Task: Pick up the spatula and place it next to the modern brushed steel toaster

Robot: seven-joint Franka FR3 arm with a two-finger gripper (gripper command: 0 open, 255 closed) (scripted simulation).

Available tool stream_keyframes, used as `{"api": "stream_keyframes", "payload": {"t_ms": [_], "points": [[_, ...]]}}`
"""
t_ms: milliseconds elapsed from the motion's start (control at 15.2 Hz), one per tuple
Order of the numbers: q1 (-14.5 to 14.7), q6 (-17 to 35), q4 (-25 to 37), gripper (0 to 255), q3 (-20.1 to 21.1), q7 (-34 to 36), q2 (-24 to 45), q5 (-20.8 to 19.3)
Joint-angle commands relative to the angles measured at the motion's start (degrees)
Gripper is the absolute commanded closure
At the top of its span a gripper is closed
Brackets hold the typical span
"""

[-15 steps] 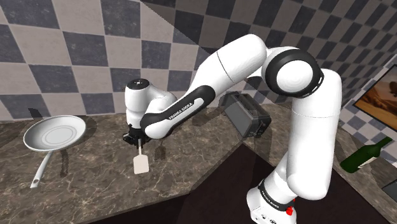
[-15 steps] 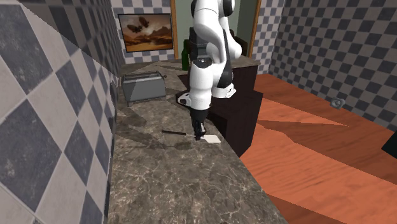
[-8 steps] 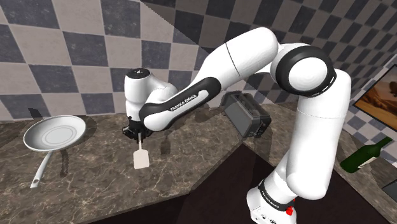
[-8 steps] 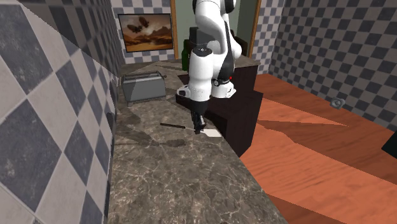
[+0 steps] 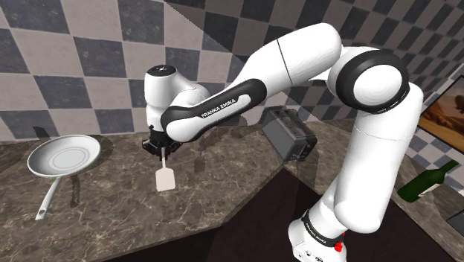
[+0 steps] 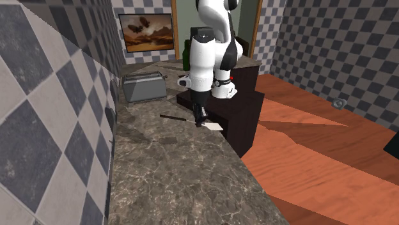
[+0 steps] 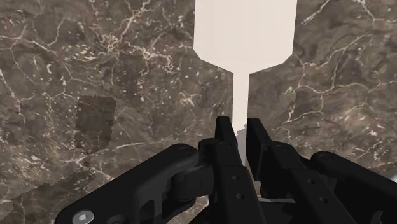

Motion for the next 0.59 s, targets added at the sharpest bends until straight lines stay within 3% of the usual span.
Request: {"api": "stream_keyframes", "payload": {"t_ms": [0,528], "points": [[-0.2,-1.4,0.6,255,0.3,-0.5,-0.9,0.6],[-0.8,-6.5,2.7,255,1.1,-2.1,-4.2,2.8]]}}
